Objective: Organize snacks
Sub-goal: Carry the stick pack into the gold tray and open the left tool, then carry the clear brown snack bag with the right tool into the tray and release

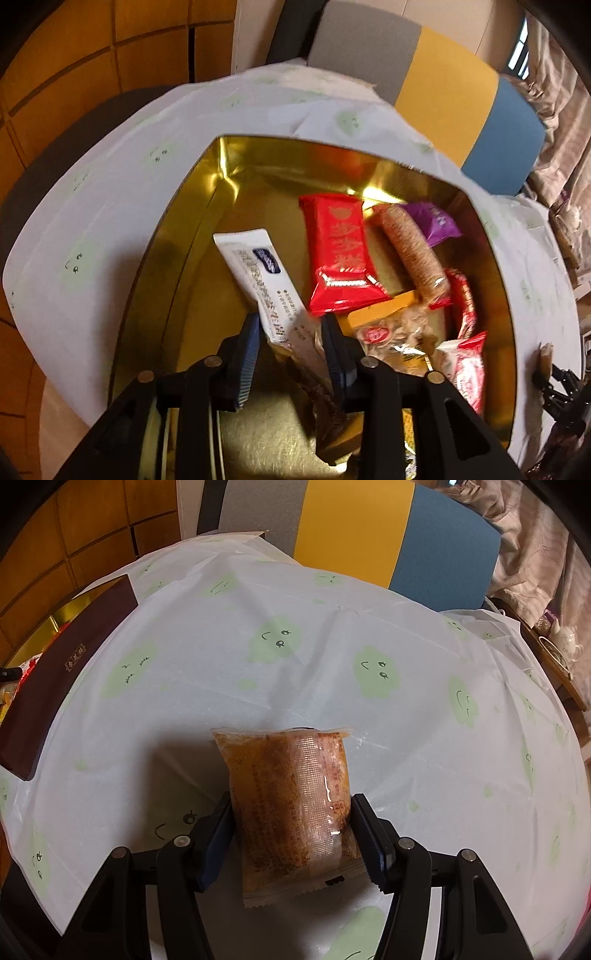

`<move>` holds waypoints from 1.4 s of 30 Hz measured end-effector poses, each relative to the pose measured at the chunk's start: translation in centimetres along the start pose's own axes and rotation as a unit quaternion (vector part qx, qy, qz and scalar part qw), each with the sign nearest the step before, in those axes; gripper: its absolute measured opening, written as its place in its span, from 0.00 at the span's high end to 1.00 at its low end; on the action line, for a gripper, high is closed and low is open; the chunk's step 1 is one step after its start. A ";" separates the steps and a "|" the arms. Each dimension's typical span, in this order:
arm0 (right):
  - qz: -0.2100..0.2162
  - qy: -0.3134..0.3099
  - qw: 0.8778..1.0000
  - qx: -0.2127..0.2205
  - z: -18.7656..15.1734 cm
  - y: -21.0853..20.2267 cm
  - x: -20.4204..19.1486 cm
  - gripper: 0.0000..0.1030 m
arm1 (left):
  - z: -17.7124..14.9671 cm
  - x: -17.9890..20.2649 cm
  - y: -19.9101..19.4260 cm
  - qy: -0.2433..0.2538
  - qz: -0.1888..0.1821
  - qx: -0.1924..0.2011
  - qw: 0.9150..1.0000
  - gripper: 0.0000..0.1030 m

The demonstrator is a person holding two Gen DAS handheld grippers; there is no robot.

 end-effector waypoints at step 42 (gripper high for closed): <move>-0.024 0.038 0.999 0.020 -1.3 -0.7 -0.6 0.42 | -6.4 7.0 -8.5 0.065 0.014 0.101 0.993 0.63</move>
Point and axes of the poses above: each gripper's, at about its wrist camera, not at the fingertips, and y roughly the way its jaws point, x to its right, z to its top, the point moved 4 cm from there along y, roughly the way its jaws point, and after that the axes turned 8 degrees about -x, right-handed, at the moved point
